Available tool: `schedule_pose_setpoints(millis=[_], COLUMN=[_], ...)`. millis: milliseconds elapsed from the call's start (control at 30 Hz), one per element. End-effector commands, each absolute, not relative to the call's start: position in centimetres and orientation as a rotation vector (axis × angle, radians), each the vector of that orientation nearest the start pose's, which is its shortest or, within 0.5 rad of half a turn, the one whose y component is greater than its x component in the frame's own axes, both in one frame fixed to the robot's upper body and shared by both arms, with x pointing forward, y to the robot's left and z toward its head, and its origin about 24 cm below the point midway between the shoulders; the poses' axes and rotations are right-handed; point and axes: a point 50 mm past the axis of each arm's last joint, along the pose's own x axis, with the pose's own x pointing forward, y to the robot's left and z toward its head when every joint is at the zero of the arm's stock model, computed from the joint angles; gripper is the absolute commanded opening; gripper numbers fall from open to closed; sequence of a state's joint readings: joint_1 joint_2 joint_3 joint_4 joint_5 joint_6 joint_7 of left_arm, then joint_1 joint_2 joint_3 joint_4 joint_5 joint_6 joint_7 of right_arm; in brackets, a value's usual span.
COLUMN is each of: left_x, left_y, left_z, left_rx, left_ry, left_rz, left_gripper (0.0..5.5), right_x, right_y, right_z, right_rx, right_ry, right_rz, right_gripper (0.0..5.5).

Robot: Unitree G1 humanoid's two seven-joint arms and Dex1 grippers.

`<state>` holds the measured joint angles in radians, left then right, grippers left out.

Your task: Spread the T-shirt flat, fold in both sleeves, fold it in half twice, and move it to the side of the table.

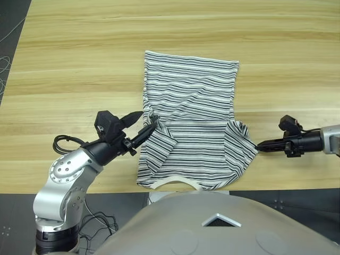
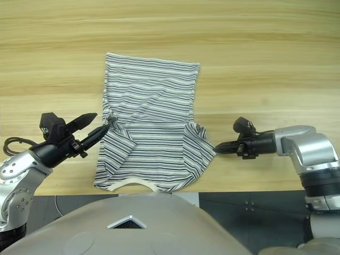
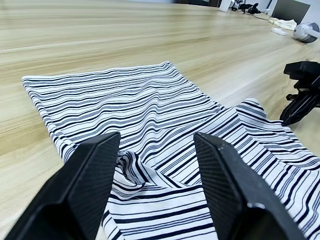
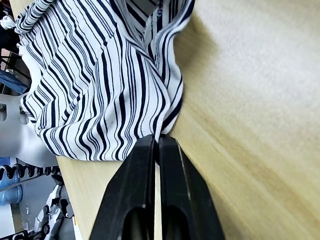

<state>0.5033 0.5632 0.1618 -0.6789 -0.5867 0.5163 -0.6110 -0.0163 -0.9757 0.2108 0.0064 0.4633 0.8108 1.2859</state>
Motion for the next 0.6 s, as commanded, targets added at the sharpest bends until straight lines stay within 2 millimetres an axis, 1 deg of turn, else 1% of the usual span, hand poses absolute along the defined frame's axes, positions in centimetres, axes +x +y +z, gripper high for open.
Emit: schedule_pose_setpoints(millis=[33, 133, 200, 333, 400, 467, 600], left_x=[14.5, 14.7, 14.8, 15.4, 15.7, 15.8, 15.9], left_y=[20.0, 19.8, 19.7, 19.5, 19.4, 19.3, 19.1], left_z=[8.4, 8.2, 8.1, 8.3, 8.4, 8.5, 8.6], left_rx=[-0.053, -0.039, -0.035, -0.016, -0.011, -0.009, -0.007], left_ry=[0.347, 0.356, 0.355, 0.348, 0.345, 0.342, 0.337], left_rz=[-0.7, -0.718, -0.727, -0.76, -0.772, -0.778, -0.785], left_gripper=[2.75, 2.75, 2.75, 2.75, 2.75, 2.75, 2.75], right_x=[19.9, 20.5, 20.5, 19.8, 19.3, 18.8, 18.4], right_y=[-25.5, -24.6, -24.2, -22.9, -22.4, -21.8, -20.4], right_z=[5.7, 7.4, 8.0, 10.2, 10.8, 11.1, 10.8], right_rx=[0.07, 0.017, -0.005, -0.044, -0.058, -0.072, -0.094], right_ry=[1.046, 0.971, 0.952, 0.901, 0.888, 0.88, 0.864], right_rz=[1.128, 1.183, 1.209, 1.328, 1.377, 1.415, 1.471], right_gripper=[0.13, 0.13, 0.13, 0.13, 0.13, 0.13, 0.13])
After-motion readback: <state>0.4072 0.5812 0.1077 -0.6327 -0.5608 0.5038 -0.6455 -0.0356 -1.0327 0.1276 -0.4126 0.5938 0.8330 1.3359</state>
